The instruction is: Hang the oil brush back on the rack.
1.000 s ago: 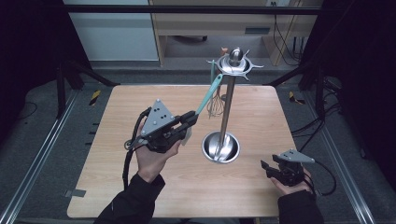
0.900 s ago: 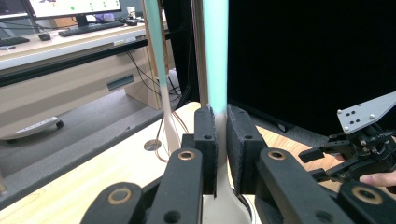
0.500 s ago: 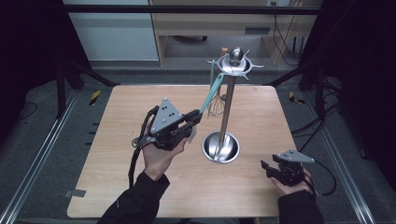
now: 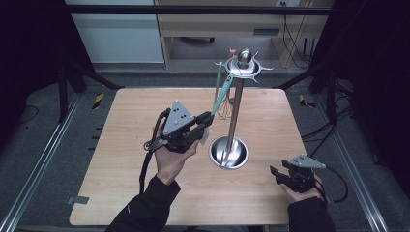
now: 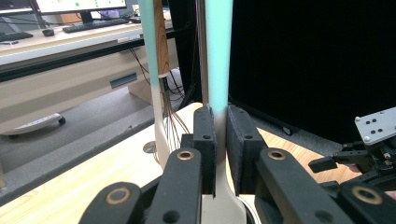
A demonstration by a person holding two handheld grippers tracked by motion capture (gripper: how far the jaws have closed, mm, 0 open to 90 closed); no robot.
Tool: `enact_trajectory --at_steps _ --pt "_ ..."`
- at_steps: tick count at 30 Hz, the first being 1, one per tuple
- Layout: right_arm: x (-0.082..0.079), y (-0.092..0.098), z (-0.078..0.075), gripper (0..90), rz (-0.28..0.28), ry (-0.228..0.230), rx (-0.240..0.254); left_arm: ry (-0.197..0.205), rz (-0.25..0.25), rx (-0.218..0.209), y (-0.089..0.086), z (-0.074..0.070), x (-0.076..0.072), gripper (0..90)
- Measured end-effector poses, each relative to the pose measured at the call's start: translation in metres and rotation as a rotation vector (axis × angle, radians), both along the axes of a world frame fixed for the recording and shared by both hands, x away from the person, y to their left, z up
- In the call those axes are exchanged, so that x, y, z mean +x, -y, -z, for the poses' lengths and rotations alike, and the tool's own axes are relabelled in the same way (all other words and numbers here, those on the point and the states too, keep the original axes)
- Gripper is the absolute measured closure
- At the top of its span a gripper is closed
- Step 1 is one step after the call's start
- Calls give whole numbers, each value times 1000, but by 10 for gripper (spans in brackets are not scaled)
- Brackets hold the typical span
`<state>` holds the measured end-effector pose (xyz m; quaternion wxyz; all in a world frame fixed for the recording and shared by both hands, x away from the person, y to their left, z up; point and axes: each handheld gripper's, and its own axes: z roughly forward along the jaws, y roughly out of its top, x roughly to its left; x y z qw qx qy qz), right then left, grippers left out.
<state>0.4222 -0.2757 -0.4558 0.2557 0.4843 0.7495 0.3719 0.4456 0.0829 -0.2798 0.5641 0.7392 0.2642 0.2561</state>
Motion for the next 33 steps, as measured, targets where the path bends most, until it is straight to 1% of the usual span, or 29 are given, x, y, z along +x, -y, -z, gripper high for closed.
enact_trajectory --at_steps 3,8,12,18,23,30,33 --pt "0 0 0 462 0 1 -1 3 -2 -2 1 1 1 826" --pt "0 0 0 462 -1 2 -3 -5 2 -14 4 3 4 824" --pt "0 0 0 462 -2 0 -3 -12 -1 -12 6 5 6 823" --pt "0 -1 0 462 -2 1 -3 -8 -8 -5 10 6 10 821" --pt "0 -1 0 461 -3 1 -3 -22 -6 -10 14 8 13 815" --pt "0 0 0 461 -3 3 -6 -32 -11 5 12 11 15 770" --pt "0 0 0 461 -2 3 -5 -46 -9 11 8 13 15 741"
